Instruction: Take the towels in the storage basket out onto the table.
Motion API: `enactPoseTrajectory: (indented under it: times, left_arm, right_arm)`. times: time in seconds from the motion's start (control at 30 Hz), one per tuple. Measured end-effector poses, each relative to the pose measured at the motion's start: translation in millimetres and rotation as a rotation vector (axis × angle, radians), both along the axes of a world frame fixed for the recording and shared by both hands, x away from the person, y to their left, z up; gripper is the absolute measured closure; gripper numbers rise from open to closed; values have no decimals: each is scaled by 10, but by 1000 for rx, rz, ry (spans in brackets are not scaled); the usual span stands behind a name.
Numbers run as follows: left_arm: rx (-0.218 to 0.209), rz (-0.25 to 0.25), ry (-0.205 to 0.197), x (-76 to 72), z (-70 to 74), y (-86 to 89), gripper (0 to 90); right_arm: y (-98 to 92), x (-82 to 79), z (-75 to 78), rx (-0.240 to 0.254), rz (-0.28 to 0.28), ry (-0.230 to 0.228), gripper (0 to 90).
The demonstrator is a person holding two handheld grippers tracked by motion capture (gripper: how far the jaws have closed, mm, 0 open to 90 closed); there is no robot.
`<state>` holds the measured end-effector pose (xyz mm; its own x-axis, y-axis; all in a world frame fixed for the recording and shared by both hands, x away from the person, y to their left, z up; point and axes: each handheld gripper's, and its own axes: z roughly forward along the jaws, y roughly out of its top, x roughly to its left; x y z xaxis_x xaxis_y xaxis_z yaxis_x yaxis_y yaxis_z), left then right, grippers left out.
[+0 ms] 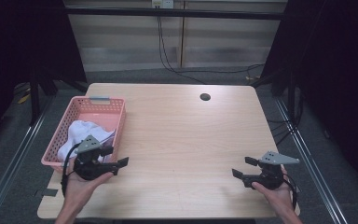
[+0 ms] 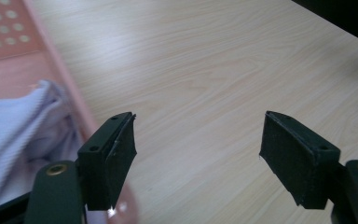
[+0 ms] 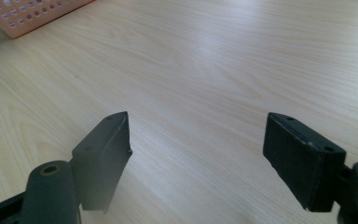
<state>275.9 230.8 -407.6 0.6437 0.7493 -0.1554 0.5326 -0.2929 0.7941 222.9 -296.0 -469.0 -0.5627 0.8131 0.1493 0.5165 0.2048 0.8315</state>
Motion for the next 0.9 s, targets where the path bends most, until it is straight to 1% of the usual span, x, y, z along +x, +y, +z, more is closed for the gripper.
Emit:
enactPoseTrajectory:
  times: [0.03,0.07,0.1,0.17,0.2,0.23,0.27,0.3,0.37,0.43,0.5,0.53,0.63,0.67,0.7,0.73,0.77,0.8,0.83,0.9]
  left_arm:
    - [8,14,-4,34,45,72,252]
    - [7,32,-12,64,82,132,248]
    - [20,44,-13,104,120,197,242]
    - [32,75,-3,193,170,310,211]
    - [27,81,9,239,181,363,209]
    - [33,77,21,271,186,396,196]
    - [79,102,11,307,198,432,187]
    - [112,110,10,333,202,461,190]
    - [110,110,36,391,196,523,174]
    - [132,106,51,442,182,558,165]
    - [141,100,78,515,155,605,164]
    - [137,112,93,562,126,634,164]
    - [162,144,148,702,28,717,162]
    - [181,136,168,745,-16,736,163]
    - [196,113,176,769,-47,740,168]
    - [214,106,183,800,-78,744,189]
    - [210,112,189,827,-107,750,197]
    - [209,111,199,857,-128,766,176]
    - [217,119,204,883,-144,784,185]
    - [202,131,215,918,-163,805,184]
  right_arm:
    - [5,4,-2,-2,0,2,223]
    - [10,11,-6,-7,2,3,218]
    - [12,16,-9,-6,5,3,218]
    - [18,17,-11,-5,6,6,214]
    - [20,17,-13,-8,7,10,209]
    - [20,19,-17,-15,8,10,209]
    - [23,20,-20,-17,6,11,208]
    - [24,25,-28,-19,7,16,207]
    - [27,28,-34,-21,1,21,207]
    - [33,33,-34,-19,3,25,207]
    - [38,41,-36,-20,4,22,204]
    - [40,42,-38,-21,6,25,204]
    - [47,41,-40,-25,7,26,200]
    - [47,40,-40,-27,5,25,199]
    - [45,40,-41,-31,4,25,199]
    - [42,45,-45,-29,10,26,200]
    - [45,47,-46,-29,5,29,199]
    - [47,49,-47,-26,4,30,199]
    - [47,54,-49,-27,8,29,200]
    - [52,57,-55,-31,10,32,200]
